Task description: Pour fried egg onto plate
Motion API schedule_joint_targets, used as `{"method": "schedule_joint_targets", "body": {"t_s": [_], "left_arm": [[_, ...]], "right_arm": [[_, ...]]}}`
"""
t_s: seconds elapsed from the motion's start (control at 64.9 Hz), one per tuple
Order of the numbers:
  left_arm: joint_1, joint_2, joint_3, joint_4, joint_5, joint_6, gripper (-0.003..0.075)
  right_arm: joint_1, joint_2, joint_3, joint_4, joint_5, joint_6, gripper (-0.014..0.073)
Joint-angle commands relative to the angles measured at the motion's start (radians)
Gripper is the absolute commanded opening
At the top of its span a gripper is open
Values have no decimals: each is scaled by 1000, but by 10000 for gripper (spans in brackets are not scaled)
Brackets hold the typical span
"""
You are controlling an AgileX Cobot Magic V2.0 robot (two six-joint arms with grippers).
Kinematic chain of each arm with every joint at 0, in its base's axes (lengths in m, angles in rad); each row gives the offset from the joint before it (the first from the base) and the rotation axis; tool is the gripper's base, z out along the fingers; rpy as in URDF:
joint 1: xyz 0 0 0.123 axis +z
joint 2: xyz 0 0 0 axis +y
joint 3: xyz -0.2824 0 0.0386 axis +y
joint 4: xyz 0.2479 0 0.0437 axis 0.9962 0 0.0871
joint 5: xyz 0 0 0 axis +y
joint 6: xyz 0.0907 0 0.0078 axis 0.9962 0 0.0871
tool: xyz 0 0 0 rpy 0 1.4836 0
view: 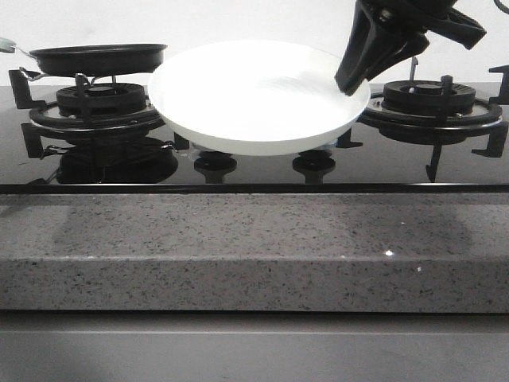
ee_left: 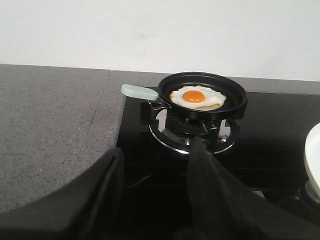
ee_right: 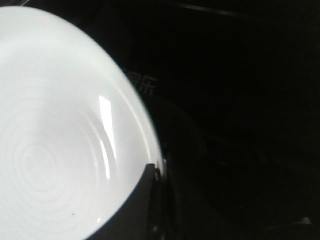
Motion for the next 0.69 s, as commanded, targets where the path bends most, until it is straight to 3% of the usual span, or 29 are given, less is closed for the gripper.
{"method": "schedule_joint_targets", "body": {"t_s": [0.0,0.678], "left_arm": [[-7,13,-34,-2,-83,-3,301],[-7,13,-34,-2,-92,-3,301]], "right_arm": [[-1,-46,-22,30,-40,-9,-68],[-1,-46,-22,31,-30,-9,-68]]}}
